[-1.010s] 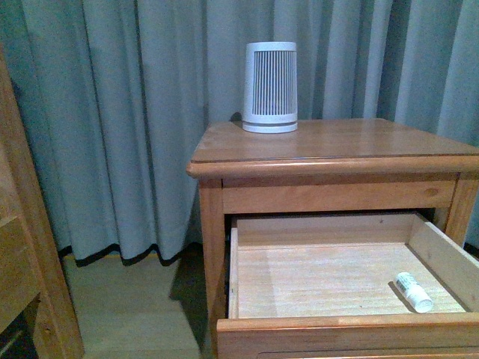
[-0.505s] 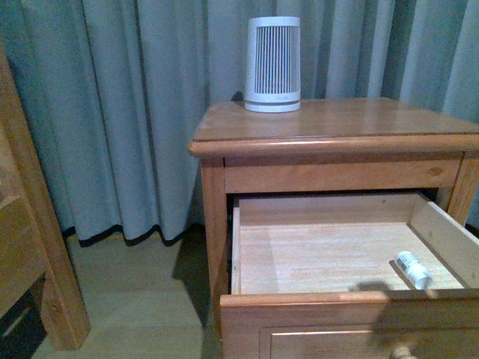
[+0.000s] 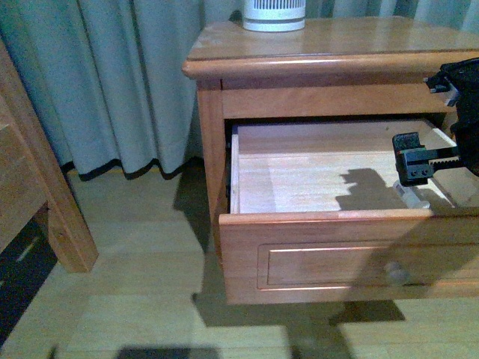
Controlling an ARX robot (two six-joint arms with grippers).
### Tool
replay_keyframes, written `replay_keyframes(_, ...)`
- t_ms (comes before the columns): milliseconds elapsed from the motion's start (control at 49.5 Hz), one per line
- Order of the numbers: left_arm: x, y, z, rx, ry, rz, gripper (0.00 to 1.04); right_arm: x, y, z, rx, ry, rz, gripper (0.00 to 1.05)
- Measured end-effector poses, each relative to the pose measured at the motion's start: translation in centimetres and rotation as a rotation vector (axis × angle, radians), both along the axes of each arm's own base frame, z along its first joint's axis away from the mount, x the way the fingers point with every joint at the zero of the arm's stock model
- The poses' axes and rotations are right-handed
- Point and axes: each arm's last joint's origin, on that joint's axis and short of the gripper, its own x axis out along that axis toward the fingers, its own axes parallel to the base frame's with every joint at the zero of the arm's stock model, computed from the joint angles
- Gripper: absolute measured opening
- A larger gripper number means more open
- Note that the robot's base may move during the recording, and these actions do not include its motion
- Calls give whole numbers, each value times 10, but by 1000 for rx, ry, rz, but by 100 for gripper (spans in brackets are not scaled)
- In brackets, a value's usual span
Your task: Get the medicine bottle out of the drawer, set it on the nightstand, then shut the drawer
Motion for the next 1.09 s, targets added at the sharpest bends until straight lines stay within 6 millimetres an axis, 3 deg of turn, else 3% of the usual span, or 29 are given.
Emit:
replay_keyframes(283, 0, 0, 0, 0, 0, 0, 98, 36, -3, -43, 0, 48, -8, 98)
replay_keyframes(545, 0, 0, 0, 0, 0, 0, 98, 50, 1, -50, -11, 40, -1, 97)
replay_keyframes(707, 0, 0, 0, 0, 0, 0, 98, 47, 9, -70, 61, 99, 13, 74)
replay_keyframes(889, 0, 0, 0, 0, 0, 0, 98, 42, 23, -74, 90, 106, 27, 35)
replay_keyframes(1091, 0, 0, 0, 0, 0, 0, 98, 30, 28, -70, 118, 84, 39, 30)
